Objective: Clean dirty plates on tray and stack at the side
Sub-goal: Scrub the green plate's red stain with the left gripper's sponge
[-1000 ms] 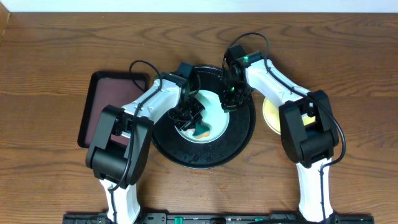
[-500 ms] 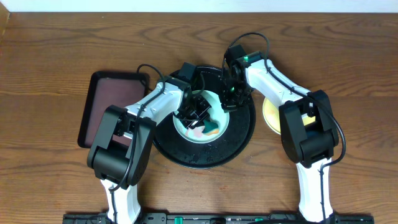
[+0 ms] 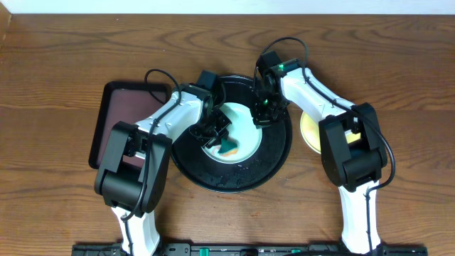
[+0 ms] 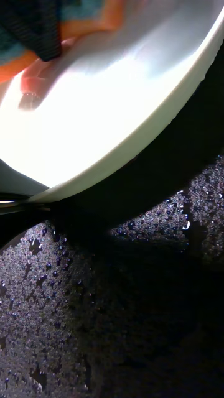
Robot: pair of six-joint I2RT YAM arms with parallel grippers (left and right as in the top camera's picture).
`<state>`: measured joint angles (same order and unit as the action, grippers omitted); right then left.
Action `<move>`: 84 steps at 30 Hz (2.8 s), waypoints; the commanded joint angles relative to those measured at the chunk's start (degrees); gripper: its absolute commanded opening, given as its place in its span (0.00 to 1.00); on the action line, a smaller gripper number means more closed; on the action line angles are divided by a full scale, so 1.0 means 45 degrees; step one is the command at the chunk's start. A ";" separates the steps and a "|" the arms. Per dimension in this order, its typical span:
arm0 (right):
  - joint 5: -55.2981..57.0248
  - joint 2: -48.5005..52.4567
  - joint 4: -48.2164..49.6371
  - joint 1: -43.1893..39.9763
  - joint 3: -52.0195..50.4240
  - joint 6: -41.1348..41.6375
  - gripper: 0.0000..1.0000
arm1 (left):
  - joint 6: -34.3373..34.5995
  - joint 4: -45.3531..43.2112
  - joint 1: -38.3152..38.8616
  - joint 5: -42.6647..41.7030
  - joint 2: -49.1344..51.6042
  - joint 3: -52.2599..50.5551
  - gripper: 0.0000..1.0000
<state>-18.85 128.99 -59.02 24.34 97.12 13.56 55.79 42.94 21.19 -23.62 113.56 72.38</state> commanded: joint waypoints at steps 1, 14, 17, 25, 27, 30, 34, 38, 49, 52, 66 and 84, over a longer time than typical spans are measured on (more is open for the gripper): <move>0.0311 0.0534 0.0107 0.0092 -0.0107 0.0015 0.01 | -0.1020 0.0534 0.0199 -0.0068 0.0486 -0.0311 0.07; 0.0311 0.0534 0.0107 0.0092 -0.0107 0.0015 0.01 | -0.1715 -0.0816 0.0500 -0.1001 0.0486 -0.0311 0.08; 0.0311 0.0534 0.0107 0.0092 -0.0107 0.0015 0.01 | -0.1180 -0.1608 0.0277 -0.0049 0.0486 -0.0311 0.07; 0.0311 0.0534 0.0107 0.0092 -0.0107 0.0015 0.01 | -0.1005 -0.1190 -0.0272 0.1885 0.0486 -0.0311 0.08; 0.0311 0.0534 0.0112 0.0092 -0.0107 0.0015 0.01 | -0.1025 -0.0461 -0.0277 0.1875 0.0486 -0.0311 0.07; 0.0311 0.0534 0.0112 0.0092 -0.0107 0.0015 0.01 | -0.1661 0.0413 -0.0199 0.1039 0.0486 -0.0311 0.07; 0.0311 0.0534 0.0117 0.0092 -0.0107 0.0015 0.01 | -0.2929 0.1020 0.0121 -0.0782 0.0486 -0.0311 0.07; 0.0311 0.0534 0.0117 0.0092 -0.0107 0.0015 0.01 | -0.3395 0.0967 0.0520 -0.1676 0.0486 -0.0311 0.07; 0.0301 0.0534 0.0117 0.0092 -0.0107 0.0015 0.01 | -0.2433 -0.1933 0.0185 0.0121 0.0486 -0.0311 0.07; 0.0306 0.0534 0.0112 0.0092 -0.0107 0.0015 0.01 | -0.1797 -0.2186 -0.0083 0.1904 0.0486 -0.0311 0.08; 0.0209 0.0534 0.0165 0.0092 -0.0107 0.0015 0.01 | -0.2443 0.0874 0.0112 -0.0403 0.0486 -0.0311 0.07; 0.0209 0.0534 0.0155 0.0092 -0.0107 0.0015 0.01 | -0.1297 -0.1923 0.0097 0.3361 0.0486 -0.0311 0.07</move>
<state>-19.05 128.99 -58.92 24.34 97.12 13.54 46.37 33.61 23.27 -19.27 113.43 72.36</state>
